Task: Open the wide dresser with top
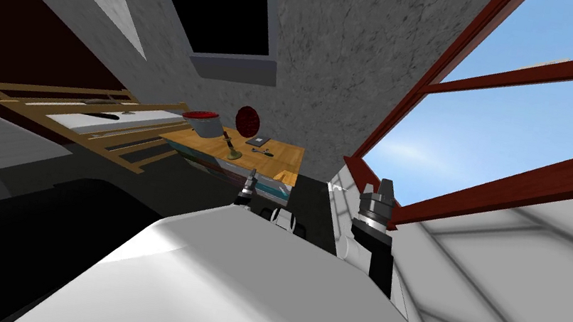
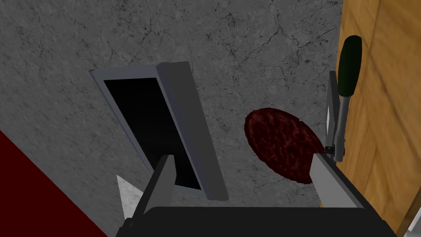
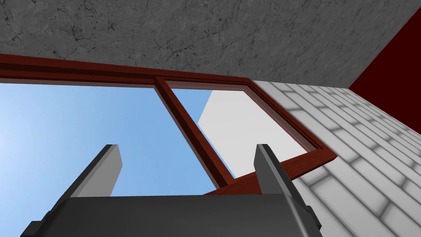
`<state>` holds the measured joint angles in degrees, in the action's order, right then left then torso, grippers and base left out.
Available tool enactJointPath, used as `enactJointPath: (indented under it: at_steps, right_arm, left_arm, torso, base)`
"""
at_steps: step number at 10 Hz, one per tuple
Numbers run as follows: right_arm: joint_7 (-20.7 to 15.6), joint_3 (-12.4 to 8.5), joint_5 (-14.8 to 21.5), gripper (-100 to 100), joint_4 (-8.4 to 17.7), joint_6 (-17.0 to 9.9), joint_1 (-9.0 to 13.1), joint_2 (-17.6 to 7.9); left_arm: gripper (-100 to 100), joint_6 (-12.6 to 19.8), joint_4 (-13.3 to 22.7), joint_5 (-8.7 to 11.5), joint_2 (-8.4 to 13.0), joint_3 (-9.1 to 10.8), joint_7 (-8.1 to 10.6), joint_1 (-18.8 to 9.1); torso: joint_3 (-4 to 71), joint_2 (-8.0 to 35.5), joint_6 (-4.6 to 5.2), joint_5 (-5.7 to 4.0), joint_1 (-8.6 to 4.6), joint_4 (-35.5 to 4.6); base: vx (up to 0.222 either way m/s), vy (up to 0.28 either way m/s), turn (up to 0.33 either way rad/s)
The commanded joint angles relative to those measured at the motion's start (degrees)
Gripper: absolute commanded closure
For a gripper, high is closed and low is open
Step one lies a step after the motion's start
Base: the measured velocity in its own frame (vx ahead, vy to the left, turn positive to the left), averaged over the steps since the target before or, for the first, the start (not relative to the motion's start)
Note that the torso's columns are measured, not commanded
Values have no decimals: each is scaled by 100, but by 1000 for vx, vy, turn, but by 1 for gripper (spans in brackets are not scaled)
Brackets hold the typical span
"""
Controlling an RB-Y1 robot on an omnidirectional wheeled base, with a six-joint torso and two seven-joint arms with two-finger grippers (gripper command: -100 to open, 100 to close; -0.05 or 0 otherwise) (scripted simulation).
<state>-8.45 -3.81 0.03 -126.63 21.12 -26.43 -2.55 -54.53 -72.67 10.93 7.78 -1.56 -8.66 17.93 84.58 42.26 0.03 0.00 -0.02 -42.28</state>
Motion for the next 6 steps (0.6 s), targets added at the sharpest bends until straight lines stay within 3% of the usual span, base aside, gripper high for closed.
enactJointPath:
  at_steps: [1, 3, 6]
  right_arm:
    - [0, 0, 0, 0, 0, 0, -1, 0]
    - [0, 0, 0, 0, 0, 0, -1, 0]
    - [0, 0, 0, 0, 0, 0, 0, 0]
  left_arm:
    - [-100, -108, 426, 40, -27, -13, -72, -96]
    - [-100, -108, 573, 40, -27, -13, -72, -96]
    - [-100, -253, 1117, 90, -58, -32, -147, -190]
  torso:
    - [-1, 3, -5, 0, 2, 0]
    - [-2, 5, -5, 0, 1, 0]
    - [-1, 2, -4, 1, 3, 0]
  base:
    - [38, 23, -114]
    - [23, 14, -30]
    - [28, 17, -99]
